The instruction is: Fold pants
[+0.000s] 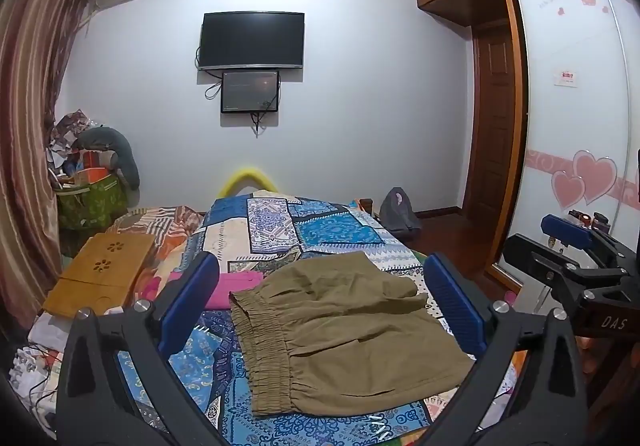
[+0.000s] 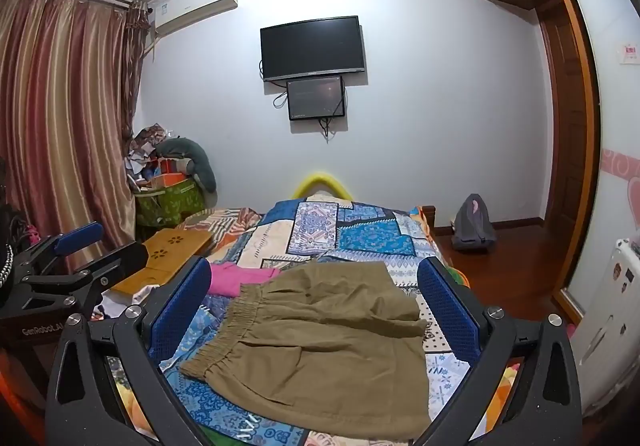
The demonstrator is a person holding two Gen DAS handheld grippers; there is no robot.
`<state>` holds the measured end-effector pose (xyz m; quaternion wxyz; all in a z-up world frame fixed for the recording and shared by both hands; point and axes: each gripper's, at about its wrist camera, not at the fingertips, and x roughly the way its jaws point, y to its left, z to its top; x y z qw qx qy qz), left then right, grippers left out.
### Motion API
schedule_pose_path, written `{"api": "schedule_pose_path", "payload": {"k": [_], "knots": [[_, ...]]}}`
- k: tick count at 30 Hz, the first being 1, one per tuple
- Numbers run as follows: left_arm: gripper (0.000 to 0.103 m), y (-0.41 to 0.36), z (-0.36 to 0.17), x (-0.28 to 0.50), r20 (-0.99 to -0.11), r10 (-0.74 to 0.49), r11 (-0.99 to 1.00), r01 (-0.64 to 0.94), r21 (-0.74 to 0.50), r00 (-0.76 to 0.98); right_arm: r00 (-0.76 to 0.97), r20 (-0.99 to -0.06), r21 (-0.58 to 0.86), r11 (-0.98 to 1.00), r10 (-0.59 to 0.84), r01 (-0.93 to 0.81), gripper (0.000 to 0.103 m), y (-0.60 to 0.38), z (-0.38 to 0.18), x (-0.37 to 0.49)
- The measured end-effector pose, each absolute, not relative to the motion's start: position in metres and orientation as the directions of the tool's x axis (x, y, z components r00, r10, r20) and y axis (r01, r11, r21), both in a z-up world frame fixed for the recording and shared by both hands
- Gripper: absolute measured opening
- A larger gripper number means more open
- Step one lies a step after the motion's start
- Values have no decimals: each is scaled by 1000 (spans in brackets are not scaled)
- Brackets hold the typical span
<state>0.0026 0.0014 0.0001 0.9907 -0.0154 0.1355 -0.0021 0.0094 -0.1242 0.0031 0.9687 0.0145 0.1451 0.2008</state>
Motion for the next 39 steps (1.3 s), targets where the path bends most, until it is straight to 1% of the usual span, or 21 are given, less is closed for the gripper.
{"api": "schedule_pose_path", "payload": {"k": [39], "knots": [[103,-1,-4,6,-276,-16,1000,9,-26,961,878,-275,81,920,391,-384,103,-123,5,10]]}}
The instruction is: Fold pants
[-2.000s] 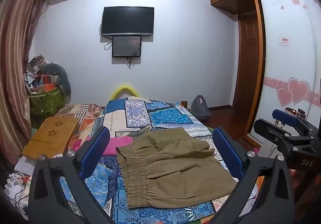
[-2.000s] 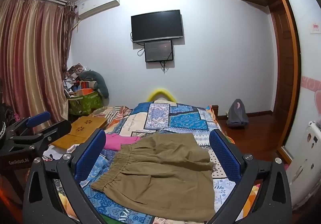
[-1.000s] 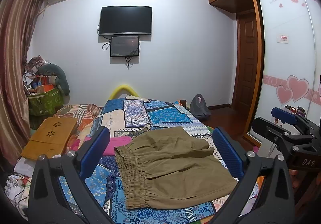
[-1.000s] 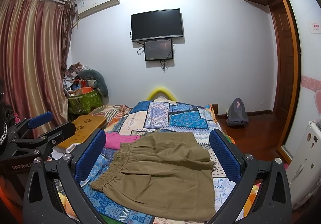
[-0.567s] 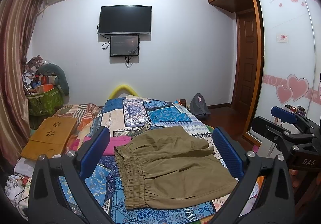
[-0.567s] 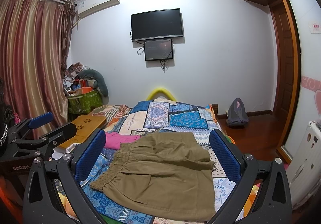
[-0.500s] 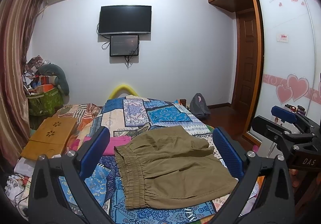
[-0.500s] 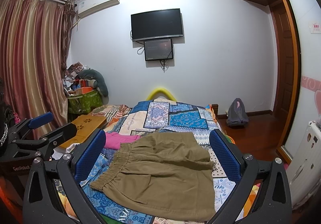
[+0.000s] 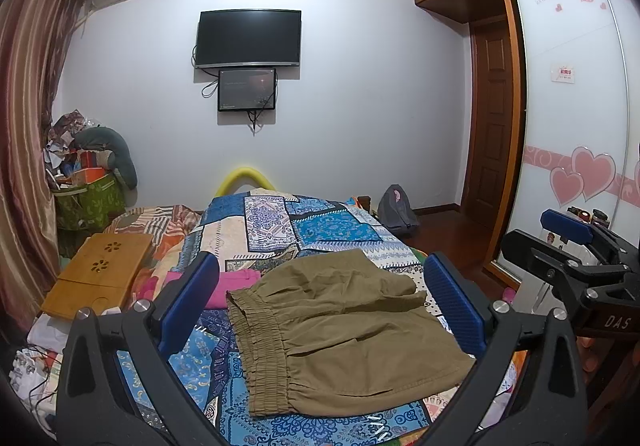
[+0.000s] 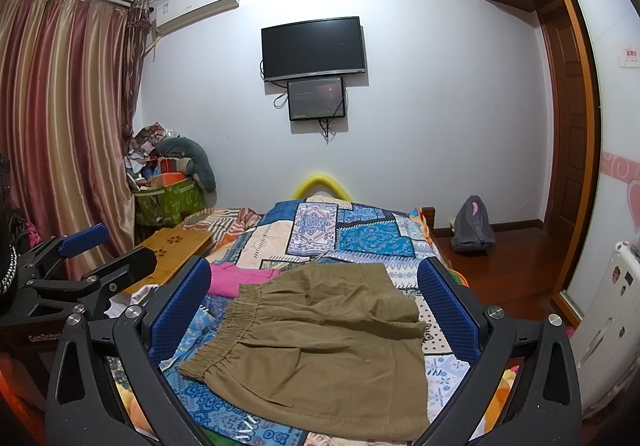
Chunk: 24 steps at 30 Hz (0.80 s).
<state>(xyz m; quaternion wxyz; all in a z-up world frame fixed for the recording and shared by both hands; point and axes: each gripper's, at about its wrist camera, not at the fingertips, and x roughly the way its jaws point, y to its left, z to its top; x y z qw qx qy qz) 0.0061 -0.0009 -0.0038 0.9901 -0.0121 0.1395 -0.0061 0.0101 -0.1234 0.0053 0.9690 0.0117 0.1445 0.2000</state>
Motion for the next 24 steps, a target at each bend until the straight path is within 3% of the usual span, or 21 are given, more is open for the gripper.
{"api": "schedule_pose_path", "payload": {"k": [24], "knots": [[103,1,-8,11,-283,-9,1000,0,-31,959,875,-289,81,920,389,-383,103,-122,1,14]]}}
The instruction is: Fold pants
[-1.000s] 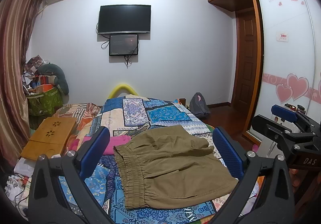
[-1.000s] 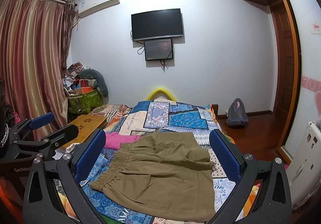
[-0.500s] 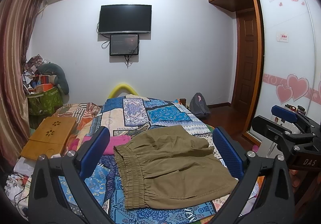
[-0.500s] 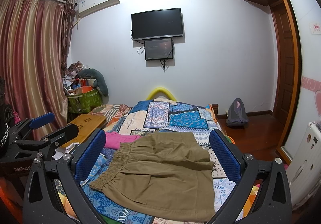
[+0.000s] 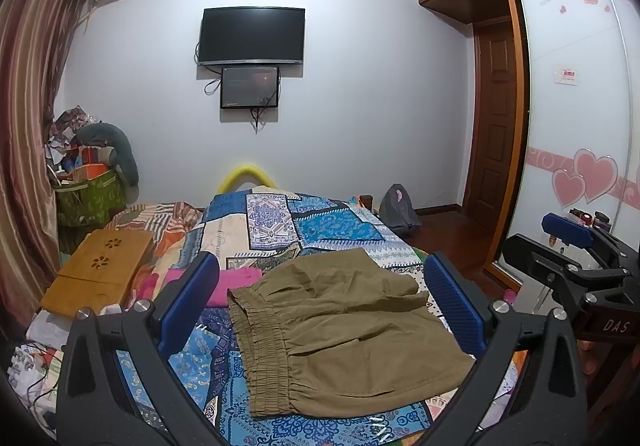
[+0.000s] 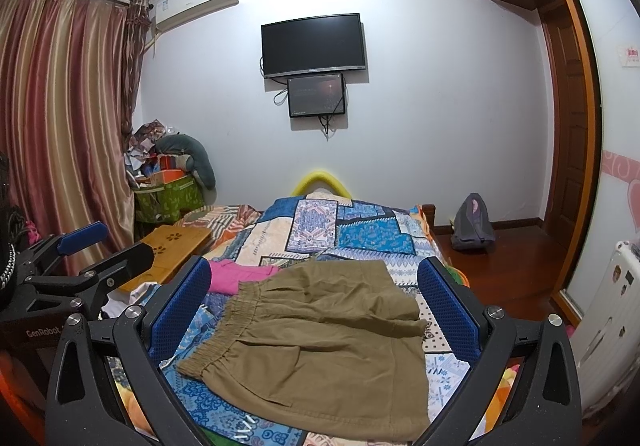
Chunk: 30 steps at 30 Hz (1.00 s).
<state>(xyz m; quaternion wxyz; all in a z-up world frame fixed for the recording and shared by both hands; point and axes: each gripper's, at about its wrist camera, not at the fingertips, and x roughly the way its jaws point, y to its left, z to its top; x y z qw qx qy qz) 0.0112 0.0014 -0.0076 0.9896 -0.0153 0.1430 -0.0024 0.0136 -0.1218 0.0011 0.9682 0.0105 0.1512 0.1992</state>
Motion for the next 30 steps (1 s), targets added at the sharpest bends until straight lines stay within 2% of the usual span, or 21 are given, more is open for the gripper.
{"api": "schedule_pose_path", "payload": {"k": [10,14,21,30], "knots": [[103,8,-17,32,-315,-12,999,-2,-42,949,874,-321,77,930,365,-360,103,-122,-7,27],[103,18,-24,53,-333,25,999,-36,-28,943,880,-354,53,946,317,-320,103,-127,-18,47],[103,58,-50,116,-438,69,995,-92,-31,896,876,-431,-1,970,219,-243,103,-142,-40,95],[103,121,-100,213,-588,139,982,-188,-23,797,851,-493,-14,977,180,-214,103,-155,-52,159]]}}
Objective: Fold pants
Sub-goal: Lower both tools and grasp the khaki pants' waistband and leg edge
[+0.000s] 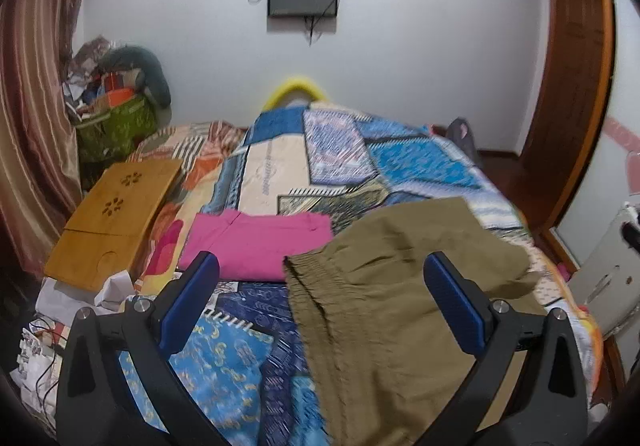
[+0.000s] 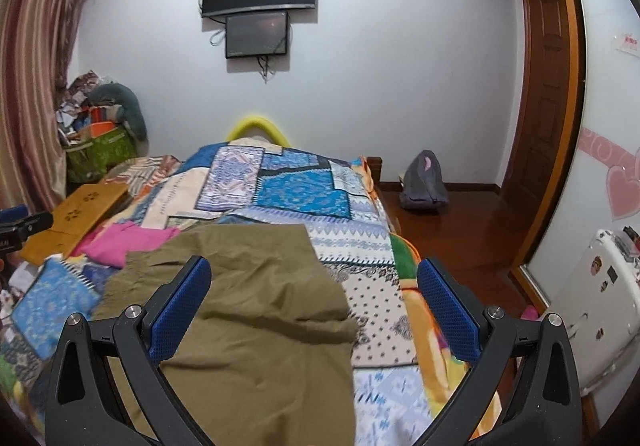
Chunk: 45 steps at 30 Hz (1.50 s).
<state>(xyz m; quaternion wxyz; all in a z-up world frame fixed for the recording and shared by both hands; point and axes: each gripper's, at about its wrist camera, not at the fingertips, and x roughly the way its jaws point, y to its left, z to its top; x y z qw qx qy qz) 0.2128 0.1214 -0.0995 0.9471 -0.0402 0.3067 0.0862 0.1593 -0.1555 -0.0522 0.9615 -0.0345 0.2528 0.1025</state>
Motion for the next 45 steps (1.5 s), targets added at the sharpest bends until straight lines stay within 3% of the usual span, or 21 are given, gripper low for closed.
{"api": "schedule_pose_path", "payload": {"k": [7,11,23,29,35,39,42,45], "knots": [[103,152,-147,277,-671,153,977,-214,-9,725,806,-560,-25,969,190,-246,102,-147,-73,222],[89,163,-176,313,-713,162,979,-199,32,682,777,-594,-34,958,211,-286,102,-141,-90,259],[76,183,-242,369,-798,93,992,-128,21,596,649,-696,44,921,307,-388,91,-121,-140,360],[61,197,-266,376,-831,34,992,-120,-40,556,598,-747,0,900,289,-435,86,-104,-164,395],[59,201,-278,375,-843,-22,988,-114,-99,538,552,-780,-3,879,296,-476,84,-92,-181,417],[57,202,-283,379,-851,-50,987,-106,-123,523,499,-812,14,865,303,-502,72,-86,-194,429],[55,204,-286,382,-859,-79,984,-96,-147,506,483,-813,41,860,325,-509,72,-87,-197,435],[40,202,-288,384,-861,-111,982,-79,-172,496,452,-815,97,854,363,-511,71,-90,-200,442]]}}
